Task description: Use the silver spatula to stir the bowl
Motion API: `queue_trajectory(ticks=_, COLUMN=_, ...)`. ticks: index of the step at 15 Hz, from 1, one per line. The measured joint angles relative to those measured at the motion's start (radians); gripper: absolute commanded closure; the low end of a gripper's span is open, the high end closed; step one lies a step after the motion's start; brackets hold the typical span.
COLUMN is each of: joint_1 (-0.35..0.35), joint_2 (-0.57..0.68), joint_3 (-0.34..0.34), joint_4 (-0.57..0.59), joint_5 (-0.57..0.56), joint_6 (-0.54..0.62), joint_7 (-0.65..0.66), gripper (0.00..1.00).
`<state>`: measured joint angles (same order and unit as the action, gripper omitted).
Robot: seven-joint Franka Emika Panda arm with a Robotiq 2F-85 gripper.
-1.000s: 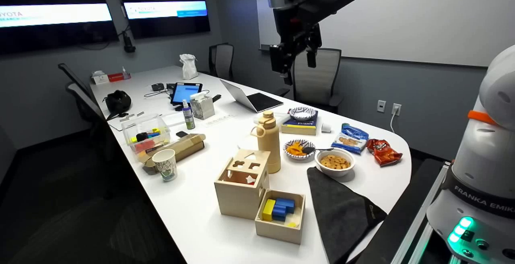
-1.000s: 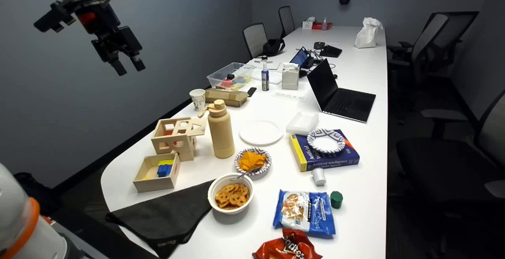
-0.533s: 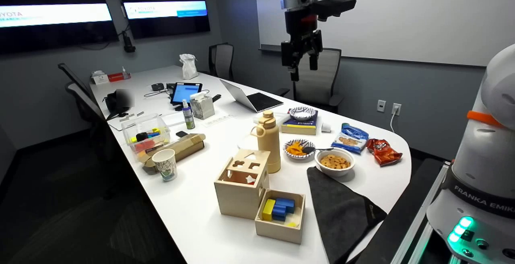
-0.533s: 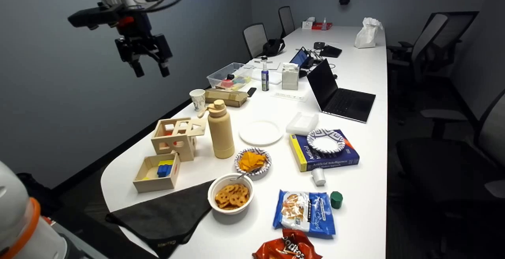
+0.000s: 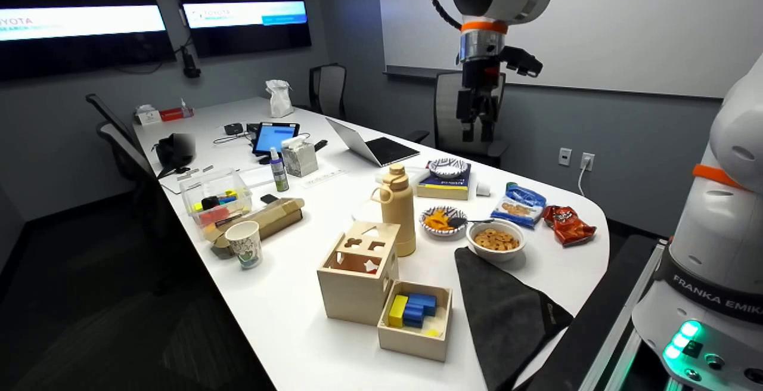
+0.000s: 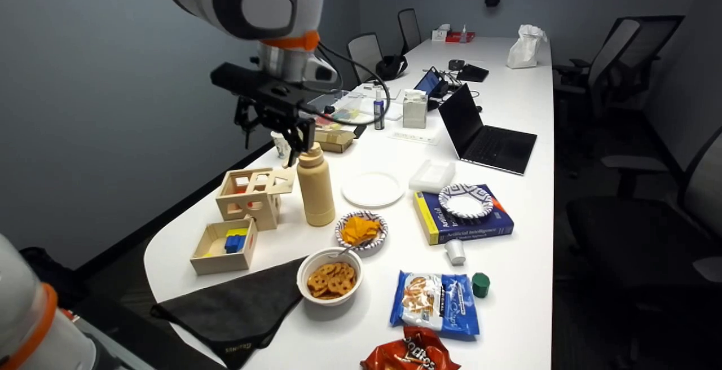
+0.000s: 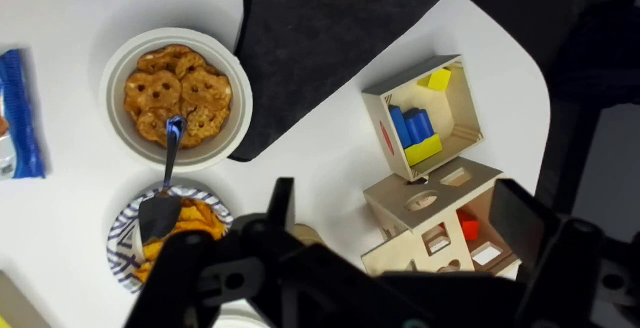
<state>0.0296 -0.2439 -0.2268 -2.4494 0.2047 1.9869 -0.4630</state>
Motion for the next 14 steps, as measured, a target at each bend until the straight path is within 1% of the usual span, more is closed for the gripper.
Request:
queue_trajectory(ticks=2, joint_1=-0.034, joint_2=0.094, joint_3=-0.052, joint_4=0.001, joint_5=0.079, joint_6=0.0, joint_7=-0.117, gripper=0.0)
queue_trajectory(ticks=3, joint_1=-0.056, joint_2=0.143, joint_3=-0.067, joint_4=0.004, joint_5=0.118, joint_6=0.0, joint_7=-0.168, gripper=0.0)
queue_trajectory(ticks=5, joint_1=-0.104, joint_2=0.237, joint_3=-0.073, joint_4=0.014, joint_5=0.184, joint_6=0.001, joint_7=-0.246, gripper=0.0)
queue_trajectory(ticks=7, joint_1=-0.144, joint_2=0.328, joint_3=-0.063, joint_4=0.03, joint_5=0.227, joint_6=0.029, joint_7=-0.285, gripper=0.0)
queue_trajectory(ticks=9, joint_1=-0.177, joint_2=0.408, joint_3=-0.039, joint_4=0.05, joint_5=0.268, joint_6=0.069, joint_7=-0.298, gripper=0.0)
queue_trajectory(ticks=14, joint_1=-0.24, joint_2=0.548, joint_3=0.034, joint_4=0.112, joint_5=0.323, joint_6=0.149, joint_7=-0.298, gripper=0.0)
